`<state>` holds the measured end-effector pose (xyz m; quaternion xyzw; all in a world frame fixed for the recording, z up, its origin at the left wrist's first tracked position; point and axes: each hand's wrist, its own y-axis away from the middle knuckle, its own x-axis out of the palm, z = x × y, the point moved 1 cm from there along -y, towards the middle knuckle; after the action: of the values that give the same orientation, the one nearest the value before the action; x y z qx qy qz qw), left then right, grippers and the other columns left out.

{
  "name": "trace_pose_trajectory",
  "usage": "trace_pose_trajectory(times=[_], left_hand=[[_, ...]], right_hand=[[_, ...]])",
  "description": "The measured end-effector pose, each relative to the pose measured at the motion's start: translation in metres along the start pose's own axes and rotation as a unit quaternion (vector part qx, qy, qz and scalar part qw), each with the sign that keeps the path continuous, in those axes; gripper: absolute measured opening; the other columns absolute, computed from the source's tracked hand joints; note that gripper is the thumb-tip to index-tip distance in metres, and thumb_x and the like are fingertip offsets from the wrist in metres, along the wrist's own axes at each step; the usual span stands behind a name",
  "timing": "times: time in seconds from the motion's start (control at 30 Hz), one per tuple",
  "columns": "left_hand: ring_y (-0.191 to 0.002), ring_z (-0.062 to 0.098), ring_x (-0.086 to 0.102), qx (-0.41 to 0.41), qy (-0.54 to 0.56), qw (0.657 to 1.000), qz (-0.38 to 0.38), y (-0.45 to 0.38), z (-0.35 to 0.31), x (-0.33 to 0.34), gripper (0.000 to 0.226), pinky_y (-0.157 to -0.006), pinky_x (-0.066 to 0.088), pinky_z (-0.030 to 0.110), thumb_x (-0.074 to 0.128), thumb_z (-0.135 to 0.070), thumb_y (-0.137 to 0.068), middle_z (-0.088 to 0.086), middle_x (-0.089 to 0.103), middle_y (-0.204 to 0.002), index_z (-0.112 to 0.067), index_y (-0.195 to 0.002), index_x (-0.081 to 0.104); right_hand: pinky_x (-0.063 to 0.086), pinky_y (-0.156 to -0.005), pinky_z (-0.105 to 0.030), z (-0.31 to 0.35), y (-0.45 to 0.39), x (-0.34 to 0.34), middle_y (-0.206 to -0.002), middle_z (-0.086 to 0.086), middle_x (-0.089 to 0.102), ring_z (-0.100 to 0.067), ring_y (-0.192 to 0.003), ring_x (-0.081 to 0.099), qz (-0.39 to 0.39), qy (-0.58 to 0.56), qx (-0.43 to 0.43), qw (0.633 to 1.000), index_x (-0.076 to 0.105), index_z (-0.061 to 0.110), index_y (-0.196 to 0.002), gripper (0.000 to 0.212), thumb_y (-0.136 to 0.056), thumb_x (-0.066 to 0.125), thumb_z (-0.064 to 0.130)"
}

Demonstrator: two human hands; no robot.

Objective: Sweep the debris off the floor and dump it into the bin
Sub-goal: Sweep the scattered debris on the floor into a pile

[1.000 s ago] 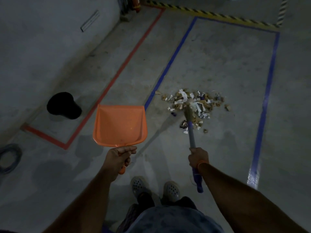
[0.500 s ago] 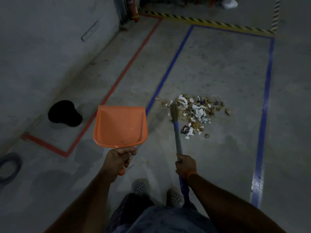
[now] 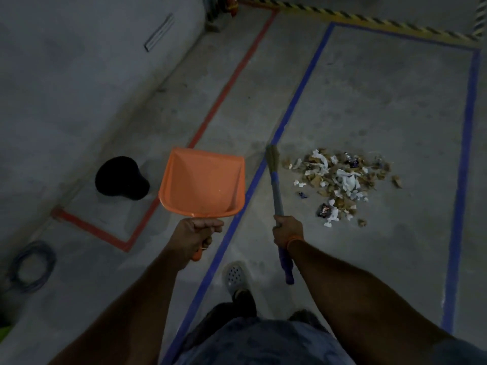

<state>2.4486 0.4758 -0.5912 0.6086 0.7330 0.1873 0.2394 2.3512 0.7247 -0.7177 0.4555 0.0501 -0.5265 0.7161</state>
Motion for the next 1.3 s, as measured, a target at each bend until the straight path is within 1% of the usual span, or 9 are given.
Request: trace_pose_trajectory(times=[0.23, 0.33, 0.43, 0.53, 0.63, 0.73, 0.87, 1.03, 1.3], left_hand=[[-0.056, 0.015, 0.051, -0.006, -0.035, 0.999, 0.015, -0.046, -0.012, -0.075, 0.025, -0.048, 0.042, 0.023, 0.053, 0.006, -0.097, 0.008, 0.075, -0.091, -0.005, -0.103, 0.075], [-0.059, 0.018, 0.051, -0.006, -0.039, 0.999, 0.019, -0.059, -0.005, -0.093, 0.023, -0.050, 0.043, 0.025, 0.056, 0.005, -0.097, 0.014, 0.075, -0.095, -0.005, -0.105, 0.076], [-0.058, 0.013, 0.053, -0.020, -0.033, 0.999, 0.037, -0.066, 0.003, -0.096, 0.023, -0.052, 0.044, 0.024, 0.057, 0.003, -0.097, 0.014, 0.075, -0.098, -0.006, -0.105, 0.076], [-0.057, 0.012, 0.054, -0.020, -0.032, 0.997, 0.063, -0.070, 0.003, -0.087, 0.023, -0.053, 0.045, 0.025, 0.056, 0.002, -0.097, 0.014, 0.076, -0.098, -0.007, -0.105, 0.076], [-0.057, 0.014, 0.053, -0.017, -0.026, 0.996, 0.079, -0.074, -0.003, -0.071, 0.024, -0.053, 0.046, 0.025, 0.055, 0.003, -0.097, 0.014, 0.076, -0.097, -0.007, -0.105, 0.076], [-0.056, 0.013, 0.051, -0.006, -0.021, 0.996, 0.090, -0.076, -0.013, -0.054, 0.026, -0.051, 0.043, 0.024, 0.053, 0.005, -0.097, 0.013, 0.075, -0.093, -0.006, -0.104, 0.076], [-0.056, 0.012, 0.051, 0.006, -0.011, 0.995, 0.101, -0.074, -0.022, -0.028, 0.027, -0.051, 0.042, 0.023, 0.053, 0.006, -0.097, 0.005, 0.076, -0.089, -0.007, -0.103, 0.075], [-0.057, 0.015, 0.050, 0.019, -0.009, 0.995, 0.102, -0.063, -0.023, 0.010, 0.027, -0.052, 0.042, 0.026, 0.053, 0.007, -0.096, 0.008, 0.075, -0.091, -0.006, -0.106, 0.074], [-0.059, 0.013, 0.051, 0.018, -0.031, 0.995, 0.096, -0.023, -0.003, 0.071, 0.029, -0.053, 0.045, 0.023, 0.053, 0.005, -0.096, 0.005, 0.077, -0.092, -0.011, -0.105, 0.076]], right_hand=[[0.060, -0.058, -0.028, 0.068, -0.069, 0.023, -0.115, -0.008, 0.068, -0.018, -0.065, 0.063, 0.007, -0.105, 0.130, 0.986, 0.067, 0.013, -0.118, 0.033, -0.085, 0.068, 0.007], [0.046, -0.033, -0.017, 0.068, -0.076, 0.019, -0.113, -0.010, 0.067, -0.016, -0.058, 0.060, -0.021, -0.124, 0.177, 0.976, 0.067, 0.012, -0.117, 0.031, -0.087, 0.063, 0.004], [0.040, -0.030, -0.015, 0.058, -0.076, 0.009, -0.112, -0.011, 0.067, -0.016, -0.055, 0.061, -0.048, -0.119, 0.197, 0.972, 0.068, 0.013, -0.117, 0.032, -0.087, 0.063, 0.004], [0.051, -0.038, -0.021, 0.044, -0.068, -0.002, -0.110, -0.011, 0.068, -0.016, -0.056, 0.063, -0.078, -0.120, 0.203, 0.969, 0.068, 0.013, -0.117, 0.033, -0.085, 0.064, 0.004], [0.050, -0.043, -0.016, 0.029, -0.048, -0.009, -0.109, -0.008, 0.068, -0.015, -0.063, 0.063, -0.086, -0.058, 0.173, 0.979, 0.067, 0.015, -0.120, 0.039, -0.082, 0.064, 0.007], [0.059, -0.079, -0.029, 0.006, -0.016, -0.018, -0.111, -0.007, 0.067, -0.022, -0.089, 0.068, -0.073, 0.050, 0.129, 0.988, 0.063, 0.022, -0.126, 0.042, -0.085, 0.060, 0.014], [0.053, -0.093, -0.033, -0.039, 0.035, -0.036, -0.118, -0.010, 0.066, -0.026, -0.100, 0.067, -0.028, 0.155, 0.073, 0.985, 0.059, 0.026, -0.133, 0.044, -0.089, 0.057, 0.018], [0.047, -0.094, -0.030, -0.101, 0.083, -0.050, -0.122, -0.011, 0.066, -0.028, -0.107, 0.065, 0.014, 0.216, 0.064, 0.974, 0.058, 0.029, -0.133, 0.047, -0.087, 0.057, 0.018], [0.055, -0.090, -0.032, -0.165, 0.110, -0.078, -0.122, -0.012, 0.062, -0.028, -0.104, 0.066, 0.015, 0.128, 0.106, 0.986, 0.061, 0.017, -0.130, 0.042, -0.088, 0.060, 0.014]])
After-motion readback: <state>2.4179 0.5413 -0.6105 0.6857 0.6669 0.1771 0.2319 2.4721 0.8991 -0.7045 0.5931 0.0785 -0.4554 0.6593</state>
